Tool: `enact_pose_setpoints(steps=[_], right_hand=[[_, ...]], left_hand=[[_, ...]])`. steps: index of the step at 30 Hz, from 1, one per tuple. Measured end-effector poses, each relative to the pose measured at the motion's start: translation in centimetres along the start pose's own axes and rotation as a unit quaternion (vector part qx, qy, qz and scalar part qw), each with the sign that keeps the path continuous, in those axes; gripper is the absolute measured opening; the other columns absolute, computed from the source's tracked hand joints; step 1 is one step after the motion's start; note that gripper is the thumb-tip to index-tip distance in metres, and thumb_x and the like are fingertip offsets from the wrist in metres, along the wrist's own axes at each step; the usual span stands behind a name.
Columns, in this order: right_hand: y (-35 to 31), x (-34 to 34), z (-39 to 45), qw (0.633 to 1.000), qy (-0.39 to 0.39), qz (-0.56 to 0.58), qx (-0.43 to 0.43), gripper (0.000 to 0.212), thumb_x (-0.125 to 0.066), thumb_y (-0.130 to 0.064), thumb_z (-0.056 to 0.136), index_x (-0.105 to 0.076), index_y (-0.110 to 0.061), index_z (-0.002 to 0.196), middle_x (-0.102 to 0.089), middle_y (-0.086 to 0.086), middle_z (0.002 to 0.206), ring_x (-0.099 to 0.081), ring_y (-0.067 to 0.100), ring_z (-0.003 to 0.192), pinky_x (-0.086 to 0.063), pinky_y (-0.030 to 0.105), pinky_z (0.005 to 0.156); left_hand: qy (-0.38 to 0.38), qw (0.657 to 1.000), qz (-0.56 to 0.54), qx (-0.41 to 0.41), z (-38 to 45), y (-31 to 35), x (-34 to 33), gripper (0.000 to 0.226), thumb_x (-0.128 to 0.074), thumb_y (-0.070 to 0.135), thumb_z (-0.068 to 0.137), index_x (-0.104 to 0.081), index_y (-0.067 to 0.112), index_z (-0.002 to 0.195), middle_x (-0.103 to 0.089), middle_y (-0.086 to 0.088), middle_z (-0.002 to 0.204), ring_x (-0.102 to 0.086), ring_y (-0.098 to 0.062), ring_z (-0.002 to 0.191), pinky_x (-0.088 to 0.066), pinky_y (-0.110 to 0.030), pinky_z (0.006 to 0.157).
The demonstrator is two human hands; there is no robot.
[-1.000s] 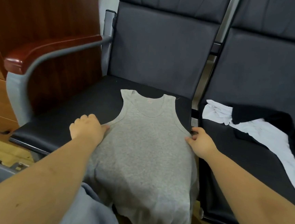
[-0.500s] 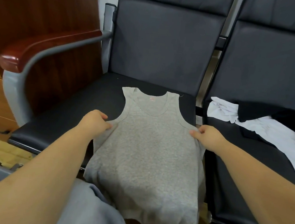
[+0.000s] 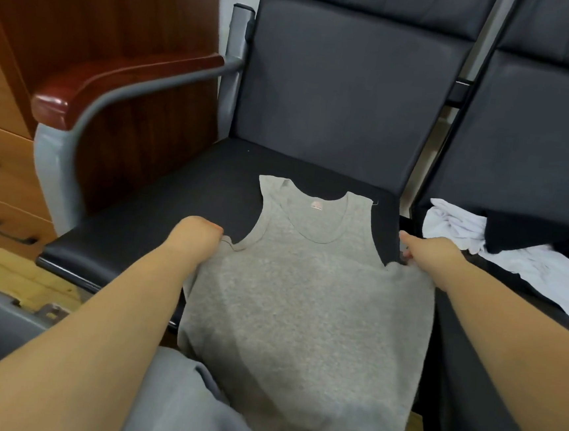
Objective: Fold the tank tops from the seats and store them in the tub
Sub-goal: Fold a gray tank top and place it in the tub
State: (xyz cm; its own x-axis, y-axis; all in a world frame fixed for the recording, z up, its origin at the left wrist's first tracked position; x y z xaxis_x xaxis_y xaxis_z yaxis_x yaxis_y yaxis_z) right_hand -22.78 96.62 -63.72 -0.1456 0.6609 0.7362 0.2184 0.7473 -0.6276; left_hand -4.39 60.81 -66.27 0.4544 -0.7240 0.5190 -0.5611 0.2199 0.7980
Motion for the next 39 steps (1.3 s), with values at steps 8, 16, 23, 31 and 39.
enact_pose_setpoints(steps=[8,16,23,31,39], right_hand=[[-6.2,-7.3,0.7,0.998,-0.051,0.029,0.024,0.046,-0.065,-0.053,0.084,-0.062,-0.008,0.093,-0.068,0.011,0.101,-0.064,0.026,0.090,-0.053,0.040,0.085],[-15.1,-14.1,-3.9,0.929,-0.028,-0.324,0.175,0.084,-0.054,-0.078,0.074,-0.048,-0.017,0.131,-0.048,-0.001,0.075,-0.051,0.020,0.080,-0.042,0.031,0.064],[-13.1,-13.2,-2.1,0.959,-0.086,-0.234,0.135,0.045,-0.052,-0.046,0.095,-0.060,-0.007,0.114,-0.055,0.004,0.079,-0.056,0.024,0.092,-0.044,0.033,0.078],[-5.3,-4.8,-2.5,0.993,-0.099,0.049,0.029,0.033,-0.069,-0.030,0.086,-0.064,0.001,0.097,-0.067,0.017,0.092,-0.065,0.032,0.085,-0.054,0.043,0.084],[-7.2,3.6,-11.7,0.928,0.068,-0.018,0.366,0.026,-0.060,-0.025,0.091,-0.051,-0.018,0.114,-0.057,-0.002,0.096,-0.055,0.020,0.086,-0.040,0.031,0.071]], left_hand=[[-0.164,0.981,0.059,-0.080,-1.8,2.6,-4.6,0.018,-0.059,0.037,0.093,-0.069,0.024,0.101,-0.068,0.000,0.096,-0.054,-0.011,0.076,-0.039,-0.019,0.061],[-0.289,0.935,0.132,-0.160,-3.2,4.5,-8.7,0.024,-0.059,0.041,0.093,-0.065,0.020,0.102,-0.067,-0.009,0.117,-0.062,-0.014,0.090,-0.049,-0.027,0.083],[-0.301,0.937,0.102,-0.144,-2.7,4.2,-8.6,0.038,-0.065,0.051,0.085,-0.065,0.033,0.118,-0.066,0.011,0.117,-0.059,-0.006,0.108,-0.043,-0.025,0.099],[-0.302,0.948,0.034,-0.089,-4.6,3.6,-7.5,0.032,-0.077,0.034,0.078,-0.069,0.022,0.107,-0.072,0.004,0.101,-0.068,-0.013,0.096,-0.053,-0.035,0.092],[-0.195,0.939,-0.261,0.106,-7.1,1.9,-5.1,0.032,-0.077,0.025,0.078,-0.067,0.009,0.105,-0.070,-0.014,0.103,-0.066,-0.029,0.100,-0.053,-0.043,0.087]])
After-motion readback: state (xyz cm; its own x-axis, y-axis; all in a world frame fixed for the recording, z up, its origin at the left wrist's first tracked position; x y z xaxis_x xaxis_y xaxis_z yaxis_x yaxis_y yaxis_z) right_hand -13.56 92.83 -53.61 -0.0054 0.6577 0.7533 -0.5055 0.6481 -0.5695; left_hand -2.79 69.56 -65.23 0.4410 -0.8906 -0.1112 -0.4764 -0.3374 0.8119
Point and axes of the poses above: each hand's wrist, its own z-axis towards the middle knuckle, its own x-axis out of the back of the hand, y = z × x, the point moved 9 cm from there along z, towards the middle knuckle
